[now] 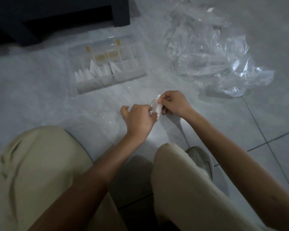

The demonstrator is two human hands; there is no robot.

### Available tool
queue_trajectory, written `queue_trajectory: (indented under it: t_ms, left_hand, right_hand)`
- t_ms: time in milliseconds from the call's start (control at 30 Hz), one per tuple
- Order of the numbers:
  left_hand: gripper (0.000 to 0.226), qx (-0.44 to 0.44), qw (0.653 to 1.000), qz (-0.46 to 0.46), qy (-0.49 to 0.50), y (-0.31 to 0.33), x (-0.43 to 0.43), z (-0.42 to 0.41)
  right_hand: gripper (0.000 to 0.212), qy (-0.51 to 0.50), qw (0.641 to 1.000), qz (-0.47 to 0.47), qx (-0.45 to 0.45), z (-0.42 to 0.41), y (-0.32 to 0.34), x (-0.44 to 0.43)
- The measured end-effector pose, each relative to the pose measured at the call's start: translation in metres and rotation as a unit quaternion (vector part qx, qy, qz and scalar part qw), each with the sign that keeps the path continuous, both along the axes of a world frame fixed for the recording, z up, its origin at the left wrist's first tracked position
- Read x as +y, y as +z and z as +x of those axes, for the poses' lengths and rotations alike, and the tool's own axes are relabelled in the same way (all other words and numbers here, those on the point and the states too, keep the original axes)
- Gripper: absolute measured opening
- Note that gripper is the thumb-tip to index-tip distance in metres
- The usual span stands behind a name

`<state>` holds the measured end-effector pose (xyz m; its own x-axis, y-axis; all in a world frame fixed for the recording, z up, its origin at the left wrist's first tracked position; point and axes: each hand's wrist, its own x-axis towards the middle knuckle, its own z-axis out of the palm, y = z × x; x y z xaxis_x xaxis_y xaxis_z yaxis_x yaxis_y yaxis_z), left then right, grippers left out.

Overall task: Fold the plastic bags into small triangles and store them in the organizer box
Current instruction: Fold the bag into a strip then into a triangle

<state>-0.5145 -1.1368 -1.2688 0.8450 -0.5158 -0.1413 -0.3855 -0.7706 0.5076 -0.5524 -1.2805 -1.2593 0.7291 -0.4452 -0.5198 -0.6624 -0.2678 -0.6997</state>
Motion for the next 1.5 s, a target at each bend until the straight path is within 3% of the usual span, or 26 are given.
queue_trajectory:
  t_ms: [300,633,833,1000,1100,1233,1500]
  left_hand:
    - [0.026,0.023,0.999,0.035,-0.02,-0.006,0.0,0.008]
    - [0.031,0.019,0.998,0.052,-0.027,-0.007,-0.004,0.013]
    - [0.03,0.018,0.997,0.068,-0.039,-0.004,-0.006,0.016]
    - [0.036,0.027,0.997,0.059,-0.042,-0.006,-0.006,0.019]
    - [0.04,0.068,0.997,0.0,-0.046,-0.007,-0.001,0.022]
    - [0.025,0.104,0.989,-0.056,-0.089,-0.009,0.009,0.027]
    - [0.011,0.131,0.98,-0.074,-0.127,-0.007,0.016,0.025]
  right_hand:
    - [0.019,-0.038,0.999,0.0,0.016,0.003,0.002,0.001]
    - [0.021,0.007,0.987,-0.149,0.063,0.008,0.003,0.0]
    - [0.035,-0.015,0.989,-0.119,0.087,0.011,0.007,-0.003]
    - [0.031,-0.045,0.992,-0.068,0.096,0.011,0.008,-0.007]
    - [0.027,-0.058,0.992,-0.055,0.094,0.01,0.007,-0.007]
    - [0.029,-0.059,0.992,-0.052,0.101,0.011,0.005,-0.006]
    - [0.03,-0.053,0.991,-0.051,0.109,0.012,0.006,-0.007]
